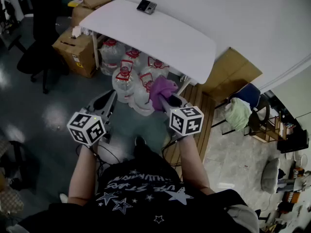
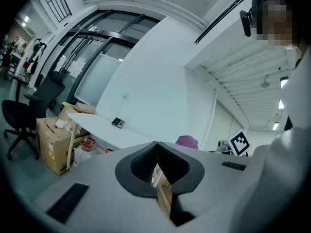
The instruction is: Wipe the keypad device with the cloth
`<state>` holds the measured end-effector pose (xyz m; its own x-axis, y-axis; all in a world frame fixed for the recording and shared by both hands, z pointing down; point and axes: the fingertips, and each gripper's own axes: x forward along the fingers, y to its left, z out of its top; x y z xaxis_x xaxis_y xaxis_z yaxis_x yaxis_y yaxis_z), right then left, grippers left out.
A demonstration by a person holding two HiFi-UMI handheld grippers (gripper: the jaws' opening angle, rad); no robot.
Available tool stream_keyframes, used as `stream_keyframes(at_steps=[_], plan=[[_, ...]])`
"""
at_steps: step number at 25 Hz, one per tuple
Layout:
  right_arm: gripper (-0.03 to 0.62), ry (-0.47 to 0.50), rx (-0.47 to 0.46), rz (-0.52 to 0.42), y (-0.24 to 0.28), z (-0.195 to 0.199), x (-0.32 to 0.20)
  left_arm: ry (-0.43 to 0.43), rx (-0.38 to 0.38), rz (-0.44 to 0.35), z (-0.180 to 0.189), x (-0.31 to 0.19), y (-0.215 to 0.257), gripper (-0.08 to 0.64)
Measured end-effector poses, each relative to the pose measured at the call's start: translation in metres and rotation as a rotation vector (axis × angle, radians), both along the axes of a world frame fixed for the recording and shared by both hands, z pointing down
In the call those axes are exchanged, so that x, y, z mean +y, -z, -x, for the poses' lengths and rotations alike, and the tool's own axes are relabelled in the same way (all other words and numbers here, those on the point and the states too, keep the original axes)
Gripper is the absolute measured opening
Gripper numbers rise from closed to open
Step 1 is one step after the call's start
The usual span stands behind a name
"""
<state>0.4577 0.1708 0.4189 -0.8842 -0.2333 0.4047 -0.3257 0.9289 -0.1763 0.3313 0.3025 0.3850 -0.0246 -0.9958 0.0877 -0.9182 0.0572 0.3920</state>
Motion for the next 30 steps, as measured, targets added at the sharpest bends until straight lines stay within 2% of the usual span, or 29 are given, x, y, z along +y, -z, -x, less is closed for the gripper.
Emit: stream_keyframes(at_steps=[13,20,27,30], plan=[[0.095,0.005,0.011,-0.007,0.000,-0.014,0.014,-0.029,-0.001,0.016,-0.021,0.012,-0.003,0.006],[0.095,-0.012,0.018,-0.009,-0.005,-0.020,0.023,-0.021,-0.007,0.021,-0.017,0.021,-0.005,0.006],[0.095,-0.044,-0.016,-0.011,-0.002,-0.023,0.024,-0.019,-0.136,0.074,-0.016,0.038,-0.012,0.006],[0.095,-0.034,-0.023,-0.004,-0.006,-0.011,0.025,-0.006,-0.156,0.087,-0.004,0.040,-0.016,0.006]])
